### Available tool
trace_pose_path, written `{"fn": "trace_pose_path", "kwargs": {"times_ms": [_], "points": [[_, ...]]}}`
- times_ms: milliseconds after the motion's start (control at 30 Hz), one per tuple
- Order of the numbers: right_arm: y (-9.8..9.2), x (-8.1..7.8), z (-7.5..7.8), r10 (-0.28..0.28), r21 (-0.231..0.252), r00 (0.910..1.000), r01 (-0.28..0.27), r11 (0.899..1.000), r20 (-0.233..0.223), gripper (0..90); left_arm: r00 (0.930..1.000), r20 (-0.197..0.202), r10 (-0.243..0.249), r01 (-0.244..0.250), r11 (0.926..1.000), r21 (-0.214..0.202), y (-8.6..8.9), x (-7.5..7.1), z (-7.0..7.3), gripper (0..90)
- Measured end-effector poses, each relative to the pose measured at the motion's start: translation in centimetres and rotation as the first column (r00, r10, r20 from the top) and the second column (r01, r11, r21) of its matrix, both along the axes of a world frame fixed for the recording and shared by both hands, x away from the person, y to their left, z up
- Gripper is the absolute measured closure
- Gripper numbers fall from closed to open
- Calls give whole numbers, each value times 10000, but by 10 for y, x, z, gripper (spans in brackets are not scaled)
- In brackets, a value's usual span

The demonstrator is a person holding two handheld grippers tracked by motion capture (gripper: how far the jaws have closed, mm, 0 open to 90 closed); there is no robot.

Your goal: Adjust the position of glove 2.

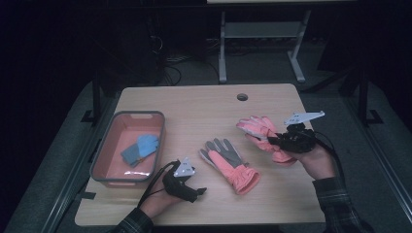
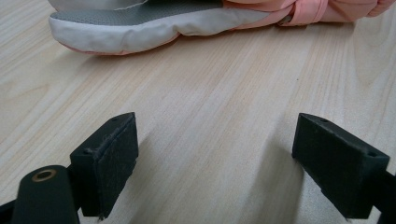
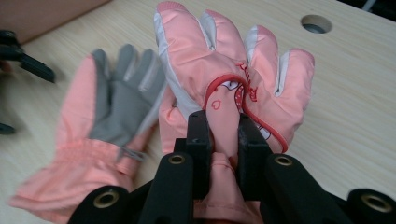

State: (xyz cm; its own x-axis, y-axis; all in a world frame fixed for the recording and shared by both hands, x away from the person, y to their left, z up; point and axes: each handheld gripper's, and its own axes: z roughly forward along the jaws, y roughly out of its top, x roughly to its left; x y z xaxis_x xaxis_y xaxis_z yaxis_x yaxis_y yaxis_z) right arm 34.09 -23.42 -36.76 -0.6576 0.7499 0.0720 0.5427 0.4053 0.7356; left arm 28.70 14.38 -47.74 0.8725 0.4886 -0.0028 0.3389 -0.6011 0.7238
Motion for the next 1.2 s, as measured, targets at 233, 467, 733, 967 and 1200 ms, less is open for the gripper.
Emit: {"fn": "trace_pose_path", "kwargs": {"times_ms": [233,467,733,967,1200], "points": [[34,-11,7,293,-94,9995,-292,9995,99,789,9998,-144,104,-103,9999,86,-2,0,1,147],[61,-16,6,489,70,9988,-489,9988,-14,787,9998,-170,134,-130,9997,225,-3,1,3,148],[90,-21,-6,800,-46,9963,-802,9968,-319,784,9998,-183,114,-110,9997,212,-3,1,2,148],[104,-17,-21,869,-187,9944,-882,9959,-596,777,9999,-133,99,-97,9998,177,-3,1,2,147],[112,-15,-33,1074,-477,9903,-1119,9926,-883,730,9998,-139,115,-113,9999,130,-3,1,2,147]]}}
